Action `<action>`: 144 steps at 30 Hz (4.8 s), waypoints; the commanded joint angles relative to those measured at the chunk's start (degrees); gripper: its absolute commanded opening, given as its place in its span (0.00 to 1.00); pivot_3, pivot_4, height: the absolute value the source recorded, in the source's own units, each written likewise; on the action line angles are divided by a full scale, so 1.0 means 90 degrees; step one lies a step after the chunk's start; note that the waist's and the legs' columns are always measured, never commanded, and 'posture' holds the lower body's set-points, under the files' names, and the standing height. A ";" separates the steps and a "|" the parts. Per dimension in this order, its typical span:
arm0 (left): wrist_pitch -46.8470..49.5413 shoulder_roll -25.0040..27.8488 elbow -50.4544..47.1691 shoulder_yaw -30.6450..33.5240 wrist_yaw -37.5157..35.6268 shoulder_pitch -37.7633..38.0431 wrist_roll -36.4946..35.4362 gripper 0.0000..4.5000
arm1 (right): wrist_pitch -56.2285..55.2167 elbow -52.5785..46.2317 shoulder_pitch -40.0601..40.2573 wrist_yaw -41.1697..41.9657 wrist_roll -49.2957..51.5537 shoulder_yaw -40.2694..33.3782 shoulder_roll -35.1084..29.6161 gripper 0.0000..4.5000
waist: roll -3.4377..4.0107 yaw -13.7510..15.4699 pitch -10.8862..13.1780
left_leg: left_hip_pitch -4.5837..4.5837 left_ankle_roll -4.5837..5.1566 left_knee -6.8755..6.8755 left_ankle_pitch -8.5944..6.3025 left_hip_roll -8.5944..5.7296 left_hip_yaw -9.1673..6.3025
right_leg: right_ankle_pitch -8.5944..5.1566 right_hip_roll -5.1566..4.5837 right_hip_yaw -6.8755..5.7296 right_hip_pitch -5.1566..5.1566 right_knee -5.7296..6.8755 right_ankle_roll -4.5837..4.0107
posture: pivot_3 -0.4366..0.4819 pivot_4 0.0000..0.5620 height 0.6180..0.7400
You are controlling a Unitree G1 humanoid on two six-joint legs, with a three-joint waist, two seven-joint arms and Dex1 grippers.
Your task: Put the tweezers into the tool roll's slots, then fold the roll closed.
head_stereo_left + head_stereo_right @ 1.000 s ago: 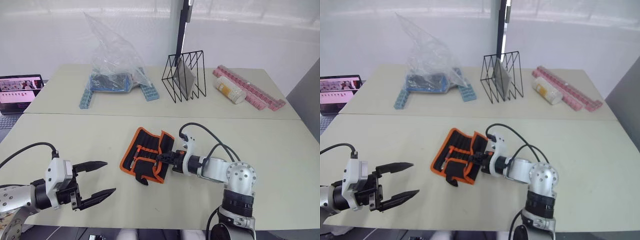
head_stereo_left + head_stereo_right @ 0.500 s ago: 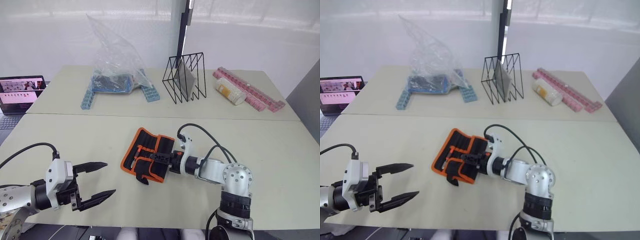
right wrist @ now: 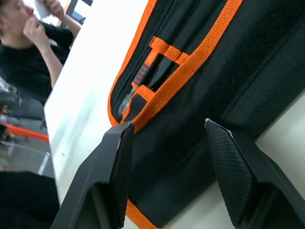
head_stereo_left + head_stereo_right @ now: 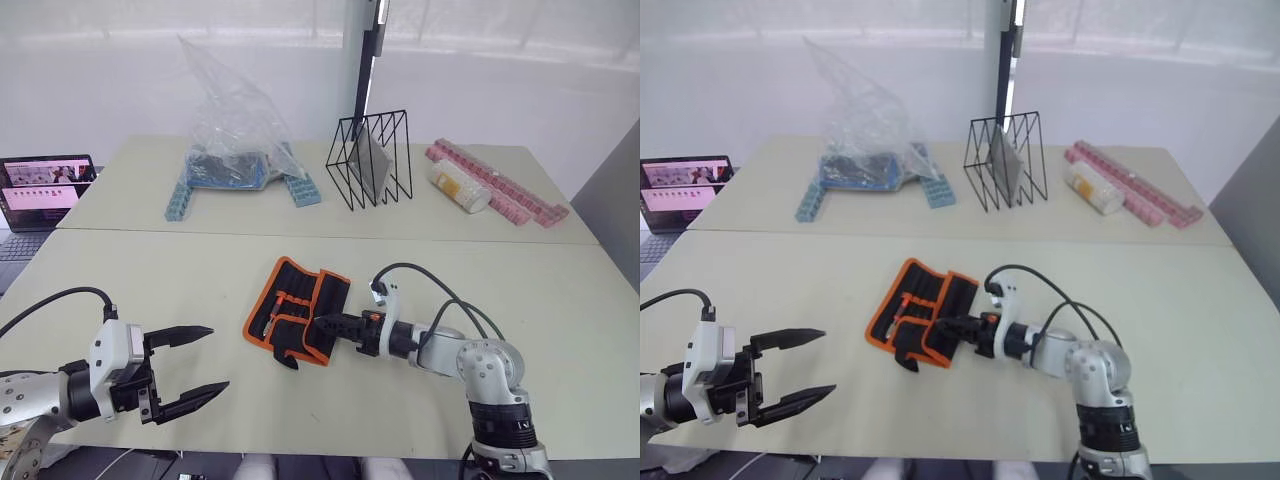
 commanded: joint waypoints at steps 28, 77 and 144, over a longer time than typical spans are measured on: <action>0.1668 -0.0318 0.0460 -0.0767 0.2105 -0.1172 0.0071 1.00 | -0.4314 0.0516 0.0479 0.2237 -0.3228 0.2056 -0.0754 0.01 | -0.0014 0.0010 0.0013 | -0.0001 0.0000 0.0000 0.0000 -0.0001 -0.0001 | 0.0002 0.0000 0.0000 -0.0001 0.0005 0.0003 | 0.48 0.27 0.82; 0.3432 -0.1092 0.1168 -0.1434 0.2853 -0.3035 -0.0727 0.00 | -0.4444 0.0898 0.0113 0.1967 -0.3754 0.1807 -0.0478 0.00 | -0.0025 0.0028 0.0008 | 0.0009 -0.0004 0.0003 0.0002 -0.0004 -0.0004 | 0.0022 0.0002 0.0000 0.0010 0.0010 -0.0017 | 0.48 0.27 0.82; 0.2161 -0.1925 0.2517 -0.4383 0.1866 -0.3966 0.1478 0.00 | -0.4216 0.1946 -0.0812 0.1921 -0.4374 0.1860 -0.0584 0.00 | -0.0015 0.0073 0.0003 | 0.0013 -0.0012 0.0008 0.0008 -0.0013 -0.0005 | 0.0035 -0.0003 0.0002 0.0020 0.0008 -0.0022 | 0.48 0.27 0.82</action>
